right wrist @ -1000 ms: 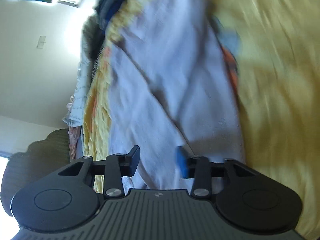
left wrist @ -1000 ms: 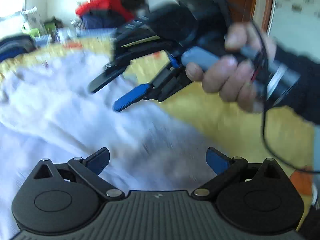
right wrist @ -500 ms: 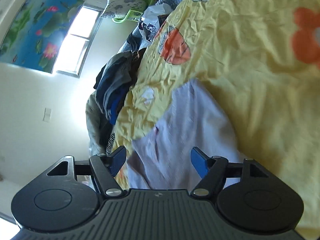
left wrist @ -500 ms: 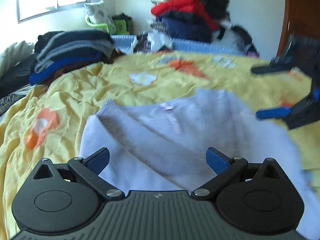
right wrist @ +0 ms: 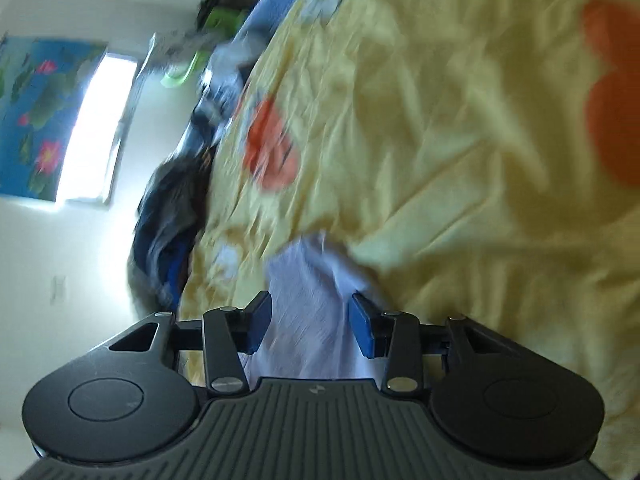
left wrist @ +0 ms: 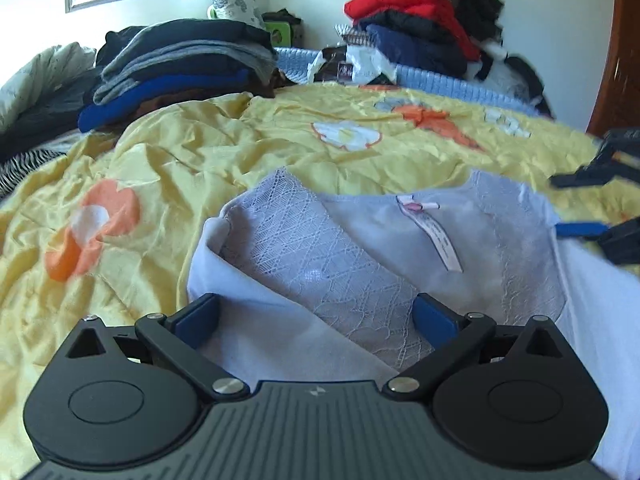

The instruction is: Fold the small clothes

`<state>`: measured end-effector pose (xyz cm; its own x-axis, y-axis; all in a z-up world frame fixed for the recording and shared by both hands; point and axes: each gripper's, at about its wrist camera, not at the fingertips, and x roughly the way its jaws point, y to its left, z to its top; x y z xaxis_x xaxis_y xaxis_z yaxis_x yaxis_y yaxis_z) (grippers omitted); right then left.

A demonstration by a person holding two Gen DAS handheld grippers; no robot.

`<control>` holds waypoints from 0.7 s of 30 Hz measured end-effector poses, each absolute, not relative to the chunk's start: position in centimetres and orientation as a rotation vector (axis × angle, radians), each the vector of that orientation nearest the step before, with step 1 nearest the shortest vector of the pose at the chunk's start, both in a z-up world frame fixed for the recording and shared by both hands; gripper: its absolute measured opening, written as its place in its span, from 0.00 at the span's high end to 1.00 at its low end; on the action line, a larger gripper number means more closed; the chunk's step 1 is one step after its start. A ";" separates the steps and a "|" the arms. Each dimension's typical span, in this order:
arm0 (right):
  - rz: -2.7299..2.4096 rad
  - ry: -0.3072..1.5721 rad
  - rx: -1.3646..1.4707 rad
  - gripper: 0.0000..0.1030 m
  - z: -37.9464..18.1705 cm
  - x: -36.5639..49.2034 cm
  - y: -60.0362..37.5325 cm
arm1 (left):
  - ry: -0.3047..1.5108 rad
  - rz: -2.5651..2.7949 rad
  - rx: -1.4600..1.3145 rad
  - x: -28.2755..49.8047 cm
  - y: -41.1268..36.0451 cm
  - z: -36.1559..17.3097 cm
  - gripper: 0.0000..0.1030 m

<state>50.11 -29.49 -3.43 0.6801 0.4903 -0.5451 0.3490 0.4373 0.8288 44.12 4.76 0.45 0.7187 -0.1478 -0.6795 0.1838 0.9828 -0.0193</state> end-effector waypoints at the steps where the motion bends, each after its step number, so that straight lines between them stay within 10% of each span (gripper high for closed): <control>1: 0.088 0.861 1.170 0.48 -3.0 49.6 -29.6 | 0.749 -0.191 0.039 43.9 4.8 1.1 0.00; 10: 0.374 0.938 0.971 0.28 -1.4 42.9 -24.6 | 0.733 -0.253 -0.044 43.2 5.5 0.6 0.00; 14: 0.237 0.909 1.015 0.88 -4.4 40.7 -27.1 | 0.708 -0.238 -0.040 43.0 5.6 0.0 0.00; 17: 0.199 0.922 1.137 0.97 -6.2 39.8 -28.5 | 0.719 -0.179 0.035 42.3 4.6 0.5 0.00; 19: 0.167 0.948 1.125 0.84 -5.1 39.4 -28.4 | 0.695 -0.166 0.004 40.1 4.7 1.9 0.00; 21: 0.208 0.922 1.067 0.42 -2.9 38.3 -27.7 | 0.665 -0.251 -0.091 36.5 4.9 3.7 0.00</control>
